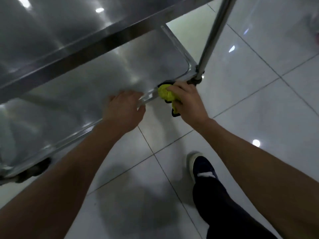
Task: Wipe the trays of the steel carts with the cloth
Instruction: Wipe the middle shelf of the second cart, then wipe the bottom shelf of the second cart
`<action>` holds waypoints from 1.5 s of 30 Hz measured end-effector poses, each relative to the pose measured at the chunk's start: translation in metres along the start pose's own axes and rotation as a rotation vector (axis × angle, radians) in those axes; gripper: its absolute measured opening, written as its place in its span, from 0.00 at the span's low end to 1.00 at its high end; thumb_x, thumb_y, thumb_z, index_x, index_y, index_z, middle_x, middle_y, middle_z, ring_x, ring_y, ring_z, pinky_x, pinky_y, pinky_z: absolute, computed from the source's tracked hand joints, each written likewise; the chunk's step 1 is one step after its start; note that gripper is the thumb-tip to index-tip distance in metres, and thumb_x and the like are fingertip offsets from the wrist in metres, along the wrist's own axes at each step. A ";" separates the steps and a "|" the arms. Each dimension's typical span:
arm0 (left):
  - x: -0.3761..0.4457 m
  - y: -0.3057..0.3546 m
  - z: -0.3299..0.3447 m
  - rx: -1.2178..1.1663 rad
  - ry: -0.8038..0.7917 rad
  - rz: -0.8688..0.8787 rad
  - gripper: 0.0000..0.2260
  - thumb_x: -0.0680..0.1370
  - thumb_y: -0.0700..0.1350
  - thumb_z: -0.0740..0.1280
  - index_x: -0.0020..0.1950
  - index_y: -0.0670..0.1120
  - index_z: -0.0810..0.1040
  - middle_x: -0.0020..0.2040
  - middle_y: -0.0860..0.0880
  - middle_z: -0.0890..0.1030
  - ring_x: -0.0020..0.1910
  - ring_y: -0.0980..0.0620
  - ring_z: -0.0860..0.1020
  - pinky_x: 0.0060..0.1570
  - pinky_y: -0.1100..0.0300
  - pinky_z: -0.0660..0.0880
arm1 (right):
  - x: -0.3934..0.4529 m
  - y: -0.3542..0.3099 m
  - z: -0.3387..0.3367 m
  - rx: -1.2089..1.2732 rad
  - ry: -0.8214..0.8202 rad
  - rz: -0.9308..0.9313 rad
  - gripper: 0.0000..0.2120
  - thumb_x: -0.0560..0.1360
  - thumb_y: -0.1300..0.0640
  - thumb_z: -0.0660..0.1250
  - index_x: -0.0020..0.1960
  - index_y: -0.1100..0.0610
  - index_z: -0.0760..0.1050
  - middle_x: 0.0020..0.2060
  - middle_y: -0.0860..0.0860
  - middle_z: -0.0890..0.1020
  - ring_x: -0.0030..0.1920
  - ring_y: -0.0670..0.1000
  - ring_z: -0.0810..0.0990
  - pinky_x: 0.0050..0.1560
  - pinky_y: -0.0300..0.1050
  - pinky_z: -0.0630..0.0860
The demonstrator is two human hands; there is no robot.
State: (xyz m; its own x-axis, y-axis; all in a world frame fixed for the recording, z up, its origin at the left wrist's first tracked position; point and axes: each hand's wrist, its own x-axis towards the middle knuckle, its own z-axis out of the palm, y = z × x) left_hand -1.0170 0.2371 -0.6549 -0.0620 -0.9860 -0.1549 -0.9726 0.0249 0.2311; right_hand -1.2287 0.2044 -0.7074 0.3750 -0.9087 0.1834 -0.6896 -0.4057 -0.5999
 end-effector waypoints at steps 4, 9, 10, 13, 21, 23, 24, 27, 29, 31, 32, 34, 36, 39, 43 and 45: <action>-0.011 0.044 -0.038 -0.026 -0.065 0.070 0.16 0.79 0.51 0.65 0.65 0.50 0.79 0.62 0.47 0.80 0.63 0.43 0.76 0.63 0.48 0.69 | -0.033 -0.020 -0.045 -0.011 0.044 0.124 0.17 0.79 0.64 0.65 0.66 0.60 0.77 0.64 0.58 0.78 0.61 0.62 0.76 0.59 0.61 0.72; -0.033 0.109 -0.087 -0.067 -0.175 0.147 0.19 0.80 0.52 0.66 0.71 0.49 0.76 0.68 0.45 0.77 0.67 0.42 0.73 0.68 0.45 0.68 | -0.084 -0.061 -0.132 -0.028 0.169 0.276 0.20 0.77 0.67 0.64 0.68 0.60 0.76 0.67 0.59 0.75 0.60 0.64 0.74 0.59 0.61 0.72; -0.036 0.123 -0.100 -0.065 -0.199 0.173 0.20 0.80 0.52 0.66 0.71 0.49 0.76 0.69 0.45 0.77 0.67 0.42 0.73 0.68 0.44 0.68 | -0.094 -0.070 -0.152 -0.040 0.198 0.298 0.20 0.76 0.68 0.65 0.67 0.60 0.77 0.67 0.60 0.75 0.60 0.65 0.74 0.59 0.62 0.72; -0.048 0.171 -0.143 -0.061 -0.233 0.306 0.19 0.80 0.52 0.66 0.70 0.49 0.76 0.68 0.46 0.78 0.67 0.43 0.74 0.69 0.45 0.68 | -0.123 -0.094 -0.219 -0.112 0.260 0.357 0.20 0.74 0.69 0.68 0.66 0.61 0.78 0.69 0.61 0.74 0.61 0.67 0.74 0.60 0.64 0.72; -0.074 0.314 -0.274 -0.092 -0.286 0.510 0.19 0.81 0.51 0.66 0.71 0.47 0.76 0.68 0.47 0.78 0.68 0.45 0.74 0.69 0.46 0.69 | -0.166 -0.151 -0.406 -0.305 0.407 0.497 0.22 0.72 0.71 0.72 0.64 0.59 0.80 0.67 0.60 0.76 0.62 0.68 0.75 0.55 0.65 0.74; -0.069 0.349 -0.306 -0.098 -0.289 0.550 0.19 0.80 0.51 0.66 0.71 0.48 0.76 0.67 0.47 0.78 0.66 0.45 0.75 0.67 0.44 0.71 | -0.167 -0.155 -0.447 -0.335 0.411 0.498 0.22 0.70 0.71 0.74 0.63 0.60 0.80 0.66 0.60 0.77 0.62 0.67 0.76 0.55 0.64 0.75; -0.066 0.361 -0.317 -0.095 -0.284 0.577 0.20 0.80 0.51 0.67 0.71 0.47 0.76 0.67 0.47 0.79 0.65 0.44 0.76 0.65 0.43 0.72 | -0.167 -0.155 -0.459 -0.348 0.412 0.499 0.22 0.70 0.71 0.74 0.63 0.60 0.80 0.66 0.60 0.78 0.62 0.67 0.76 0.54 0.64 0.75; -0.045 0.413 -0.360 -0.061 -0.256 0.608 0.21 0.81 0.51 0.65 0.72 0.47 0.74 0.69 0.46 0.77 0.68 0.45 0.73 0.65 0.43 0.71 | -0.152 -0.148 -0.520 -0.342 0.389 0.480 0.22 0.70 0.71 0.74 0.63 0.60 0.80 0.66 0.59 0.78 0.62 0.67 0.76 0.54 0.64 0.75; -0.026 0.448 -0.391 -0.046 -0.218 0.606 0.21 0.82 0.51 0.64 0.74 0.47 0.73 0.70 0.48 0.75 0.70 0.46 0.70 0.69 0.45 0.67 | -0.131 -0.139 -0.565 -0.328 0.378 0.459 0.23 0.71 0.71 0.73 0.64 0.60 0.79 0.66 0.59 0.77 0.62 0.67 0.76 0.54 0.65 0.75; -0.008 0.477 -0.417 -0.048 -0.196 0.624 0.21 0.82 0.51 0.63 0.74 0.47 0.72 0.71 0.47 0.75 0.70 0.47 0.70 0.69 0.46 0.66 | -0.110 -0.131 -0.602 -0.338 0.368 0.429 0.23 0.72 0.70 0.73 0.65 0.59 0.78 0.67 0.58 0.77 0.63 0.66 0.75 0.54 0.64 0.74; 0.003 0.488 -0.428 -0.039 -0.184 0.638 0.21 0.82 0.51 0.63 0.74 0.47 0.72 0.70 0.46 0.75 0.70 0.46 0.70 0.68 0.46 0.67 | -0.099 -0.127 -0.619 -0.350 0.358 0.408 0.23 0.71 0.70 0.74 0.65 0.58 0.78 0.67 0.57 0.77 0.63 0.65 0.75 0.54 0.63 0.74; 0.024 0.504 -0.449 -0.023 -0.160 0.646 0.21 0.82 0.51 0.62 0.74 0.46 0.72 0.70 0.46 0.76 0.70 0.45 0.71 0.66 0.45 0.68 | -0.075 -0.119 -0.650 -0.363 0.330 0.381 0.25 0.70 0.69 0.75 0.65 0.58 0.78 0.67 0.57 0.77 0.63 0.65 0.75 0.53 0.62 0.75; 0.045 0.511 -0.469 -0.017 -0.140 0.625 0.21 0.82 0.51 0.61 0.74 0.46 0.71 0.70 0.46 0.75 0.70 0.45 0.70 0.67 0.44 0.68 | -0.048 -0.114 -0.676 -0.358 0.313 0.371 0.24 0.70 0.69 0.74 0.65 0.57 0.78 0.67 0.57 0.77 0.63 0.65 0.75 0.53 0.63 0.74; 0.076 0.512 -0.491 0.010 -0.125 0.566 0.22 0.83 0.52 0.59 0.76 0.47 0.69 0.73 0.47 0.72 0.73 0.46 0.67 0.70 0.45 0.64 | -0.006 -0.107 -0.704 -0.343 0.287 0.368 0.22 0.73 0.69 0.72 0.65 0.56 0.78 0.67 0.55 0.76 0.63 0.64 0.74 0.54 0.62 0.73; 0.119 0.512 -0.518 -0.011 -0.087 0.475 0.23 0.84 0.53 0.57 0.78 0.49 0.66 0.76 0.48 0.68 0.77 0.46 0.62 0.73 0.45 0.58 | 0.054 -0.102 -0.732 -0.333 0.235 0.341 0.22 0.74 0.68 0.70 0.66 0.56 0.77 0.68 0.54 0.75 0.64 0.64 0.73 0.56 0.63 0.72; 0.139 0.517 -0.531 -0.037 -0.074 0.453 0.23 0.84 0.53 0.57 0.78 0.49 0.65 0.76 0.49 0.68 0.77 0.47 0.61 0.74 0.45 0.58 | 0.082 -0.098 -0.746 -0.334 0.233 0.326 0.22 0.74 0.68 0.70 0.66 0.57 0.77 0.68 0.55 0.75 0.63 0.64 0.73 0.56 0.63 0.73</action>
State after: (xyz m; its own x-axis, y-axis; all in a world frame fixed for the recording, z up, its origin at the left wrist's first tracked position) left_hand -1.4094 0.0248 -0.0468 -0.4959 -0.8628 -0.0985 -0.8353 0.4430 0.3256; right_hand -1.5925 0.0959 -0.0527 -0.0136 -0.9754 0.2199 -0.9217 -0.0730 -0.3810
